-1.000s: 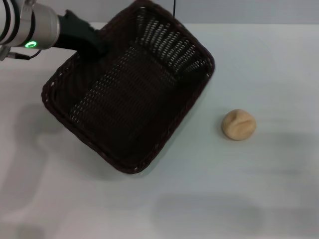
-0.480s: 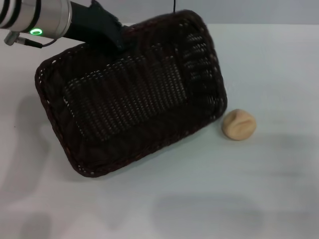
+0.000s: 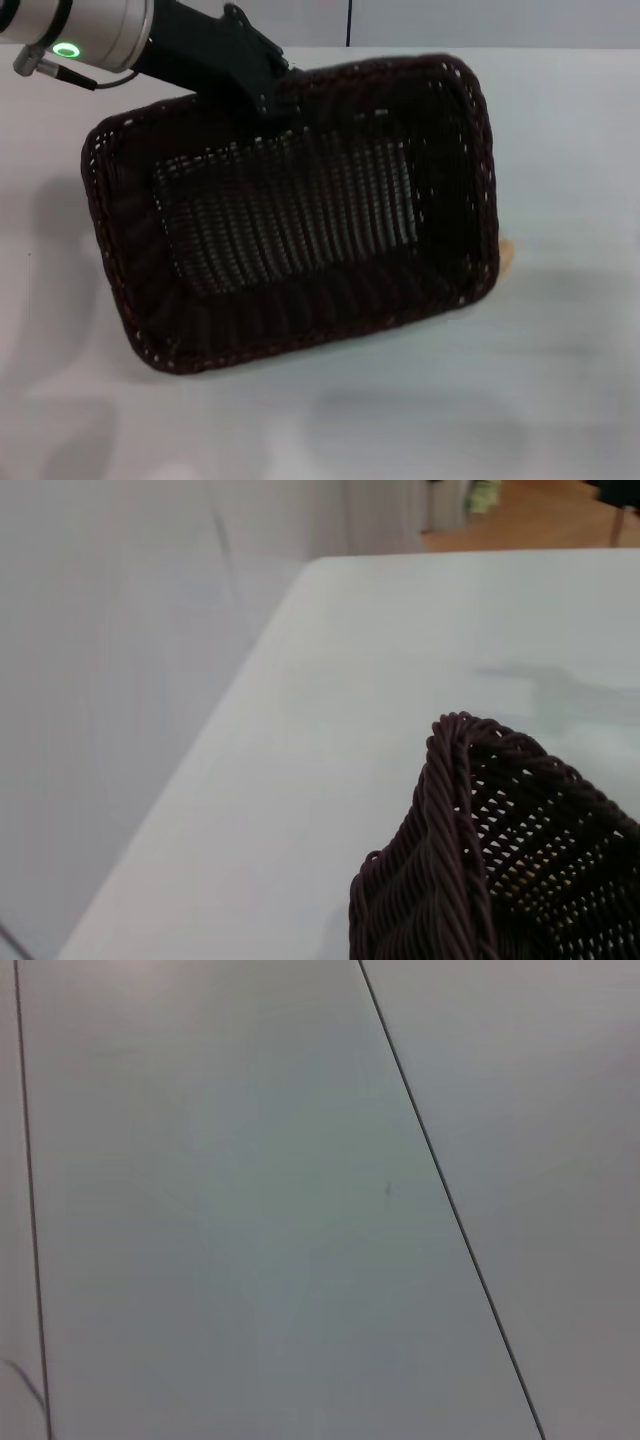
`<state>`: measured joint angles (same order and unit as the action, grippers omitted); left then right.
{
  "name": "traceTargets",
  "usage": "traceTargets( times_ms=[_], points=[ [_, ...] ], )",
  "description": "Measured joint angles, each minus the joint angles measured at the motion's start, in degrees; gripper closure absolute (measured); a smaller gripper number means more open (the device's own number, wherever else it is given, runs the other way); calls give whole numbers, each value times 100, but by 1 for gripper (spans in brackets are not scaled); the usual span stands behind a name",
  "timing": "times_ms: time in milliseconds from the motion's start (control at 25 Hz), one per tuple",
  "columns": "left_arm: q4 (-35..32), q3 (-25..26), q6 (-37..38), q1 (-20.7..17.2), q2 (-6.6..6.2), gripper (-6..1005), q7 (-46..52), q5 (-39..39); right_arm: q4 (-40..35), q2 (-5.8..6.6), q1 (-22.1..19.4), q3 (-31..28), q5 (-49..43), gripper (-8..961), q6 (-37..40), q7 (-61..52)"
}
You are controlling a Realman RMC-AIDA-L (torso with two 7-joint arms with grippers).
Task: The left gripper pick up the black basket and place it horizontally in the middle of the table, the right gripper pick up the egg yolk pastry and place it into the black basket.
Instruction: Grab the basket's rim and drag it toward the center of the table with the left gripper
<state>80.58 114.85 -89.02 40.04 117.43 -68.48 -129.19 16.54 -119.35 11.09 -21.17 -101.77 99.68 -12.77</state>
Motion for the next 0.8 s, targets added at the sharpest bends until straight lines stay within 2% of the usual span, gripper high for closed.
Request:
traceTargets(
  times_ms=[280, 360, 560, 800],
  points=[
    [-628, 1, -223, 274, -72, 805, -296, -57, 56, 0, -41, 20, -1, 169, 0, 22],
    [-628, 1, -223, 274, -72, 805, -296, -57, 58, 0, -45, 22, -1, 169, 0, 23],
    [-1128, 9, 481, 495, 10, 805, -216, -905, 60, 3, -41, 81, -1, 169, 0, 25],
    [-1399, 12, 860, 532, 26, 805, -261, -977, 56, 13, -38, 83, -1, 169, -1, 23]
  ],
)
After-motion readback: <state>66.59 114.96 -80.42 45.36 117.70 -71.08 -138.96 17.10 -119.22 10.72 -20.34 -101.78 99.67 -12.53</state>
